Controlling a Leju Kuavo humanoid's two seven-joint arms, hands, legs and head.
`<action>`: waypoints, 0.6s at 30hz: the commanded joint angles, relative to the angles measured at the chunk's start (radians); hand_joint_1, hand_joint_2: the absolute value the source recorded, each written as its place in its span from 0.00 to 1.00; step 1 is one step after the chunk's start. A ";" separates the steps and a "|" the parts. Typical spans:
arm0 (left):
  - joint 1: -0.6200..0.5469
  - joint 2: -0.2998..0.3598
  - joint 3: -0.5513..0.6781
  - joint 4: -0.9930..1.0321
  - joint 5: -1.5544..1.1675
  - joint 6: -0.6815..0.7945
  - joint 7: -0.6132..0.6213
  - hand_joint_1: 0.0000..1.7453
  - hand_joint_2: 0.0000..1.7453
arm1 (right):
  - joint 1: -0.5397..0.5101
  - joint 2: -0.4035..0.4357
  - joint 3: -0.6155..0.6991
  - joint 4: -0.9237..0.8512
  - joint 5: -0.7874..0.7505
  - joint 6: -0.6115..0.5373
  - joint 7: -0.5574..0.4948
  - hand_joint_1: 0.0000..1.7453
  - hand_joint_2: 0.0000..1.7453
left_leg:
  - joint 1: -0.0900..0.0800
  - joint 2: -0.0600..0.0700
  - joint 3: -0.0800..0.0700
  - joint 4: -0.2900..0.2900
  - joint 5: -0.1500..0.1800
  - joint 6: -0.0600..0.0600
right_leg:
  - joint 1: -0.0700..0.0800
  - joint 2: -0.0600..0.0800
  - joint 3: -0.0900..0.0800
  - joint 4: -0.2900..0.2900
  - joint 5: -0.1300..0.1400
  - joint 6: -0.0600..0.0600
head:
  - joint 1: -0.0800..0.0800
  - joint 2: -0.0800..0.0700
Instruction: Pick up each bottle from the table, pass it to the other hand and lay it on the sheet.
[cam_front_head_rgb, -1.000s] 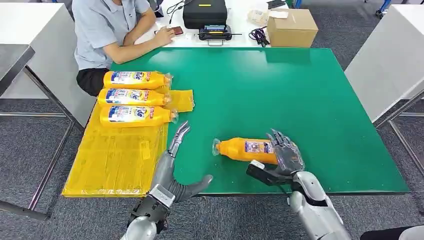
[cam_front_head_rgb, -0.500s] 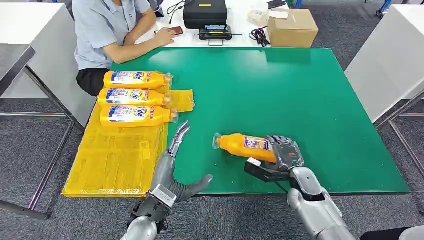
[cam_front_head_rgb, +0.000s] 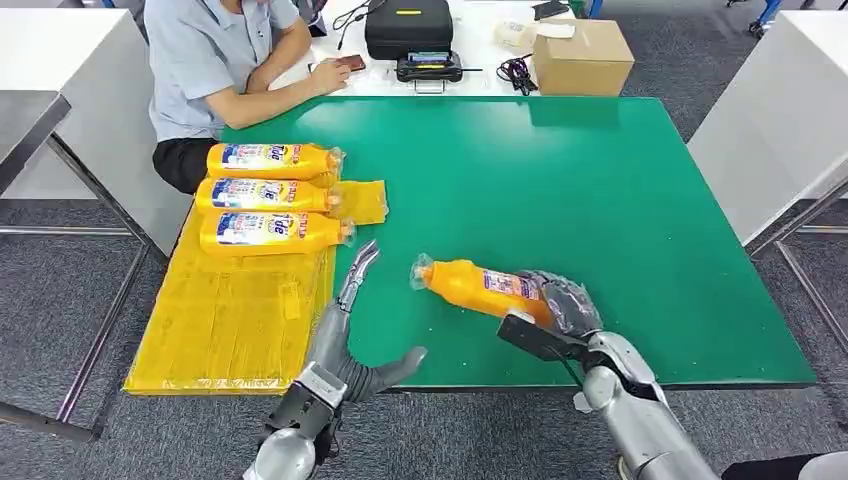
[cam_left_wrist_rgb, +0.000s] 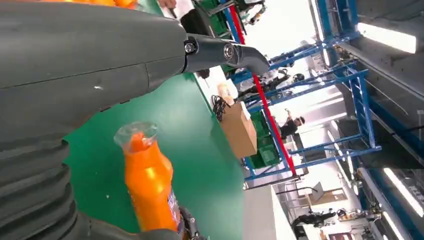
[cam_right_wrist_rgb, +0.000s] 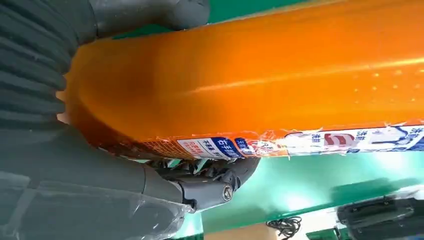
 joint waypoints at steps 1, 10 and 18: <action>-0.022 -0.026 0.055 0.160 0.425 -0.026 -0.014 0.00 1.00 | 0.082 0.082 -0.054 -0.201 -0.205 0.035 -0.057 1.00 1.00 | 0.002 0.001 0.004 -0.001 -0.002 -0.003 | 0.002 0.001 0.004 -0.001 -0.001 -0.004 | 0.000 0.000; -0.049 -0.019 -0.046 0.325 0.619 -0.103 0.045 0.00 1.00 | 0.096 0.130 -0.024 -0.322 -0.347 0.038 -0.102 0.99 1.00 | 0.001 0.000 -0.001 -0.001 -0.001 -0.001 | 0.001 0.000 0.000 0.000 -0.001 -0.002 | 0.000 0.000; -0.059 -0.013 -0.061 0.323 0.656 -0.107 0.056 0.00 1.00 | 0.096 0.132 -0.010 -0.331 -0.370 0.040 -0.114 0.95 1.00 | 0.001 -0.001 -0.001 -0.001 -0.001 -0.003 | 0.001 0.000 0.000 0.000 -0.001 -0.003 | 0.000 0.000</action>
